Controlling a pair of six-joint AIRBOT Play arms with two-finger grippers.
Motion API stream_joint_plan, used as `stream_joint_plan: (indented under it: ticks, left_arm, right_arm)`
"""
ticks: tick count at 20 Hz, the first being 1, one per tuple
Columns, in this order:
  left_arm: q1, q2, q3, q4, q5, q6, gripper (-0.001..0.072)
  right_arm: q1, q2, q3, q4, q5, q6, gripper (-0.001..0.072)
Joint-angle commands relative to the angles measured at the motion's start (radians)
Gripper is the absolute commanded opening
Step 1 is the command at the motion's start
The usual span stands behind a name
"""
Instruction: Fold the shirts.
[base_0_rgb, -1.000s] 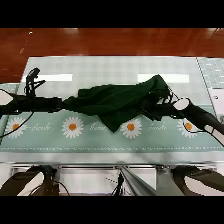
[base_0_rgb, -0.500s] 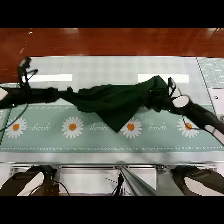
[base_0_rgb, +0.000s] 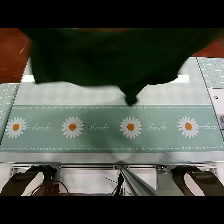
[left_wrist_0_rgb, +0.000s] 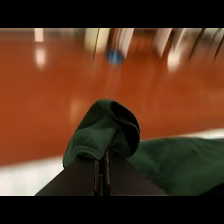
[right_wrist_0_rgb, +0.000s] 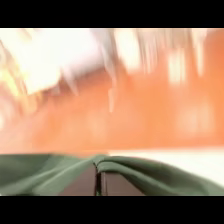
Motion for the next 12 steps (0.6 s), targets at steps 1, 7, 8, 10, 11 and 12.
stream_joint_plan:
  ticks: [1, 7, 8, 10, 11, 12]
  left_arm:
    - [0.001, 0.087, 0.249, 0.003, 0.037, 0.0, 0.0025]
    - [0.002, 0.283, 0.34, 0.05, -0.093, -0.08, 0.0024]
    - [0.002, 0.312, 0.34, 0.102, -0.157, -0.139, 0.0023]
    - [0.001, 0.351, 0.34, 0.214, -0.322, -0.243, 0.0023]
    - [0.001, 0.359, 0.34, 0.25, -0.413, -0.273, 0.0023]
    - [0.002, 0.359, 0.339, 0.268, -0.513, -0.279, 0.0024]
  right_arm:
    - [-0.097, 0.074, 0.294, -0.106, 0.102, 0.068, 0.0029]
    - [-0.124, 0.074, 0.572, -0.186, 0.377, 0.147, 0.003]
    - [-0.124, 0.074, 0.604, -0.204, 0.409, 0.161, 0.003]
    - [-0.124, 0.074, 0.655, -0.28, 0.484, 0.185, 0.003]
    - [-0.124, 0.074, 0.661, -0.321, 0.526, 0.187, 0.0029]
    - [-0.124, 0.073, 0.661, -0.365, 0.576, 0.193, 0.0029]
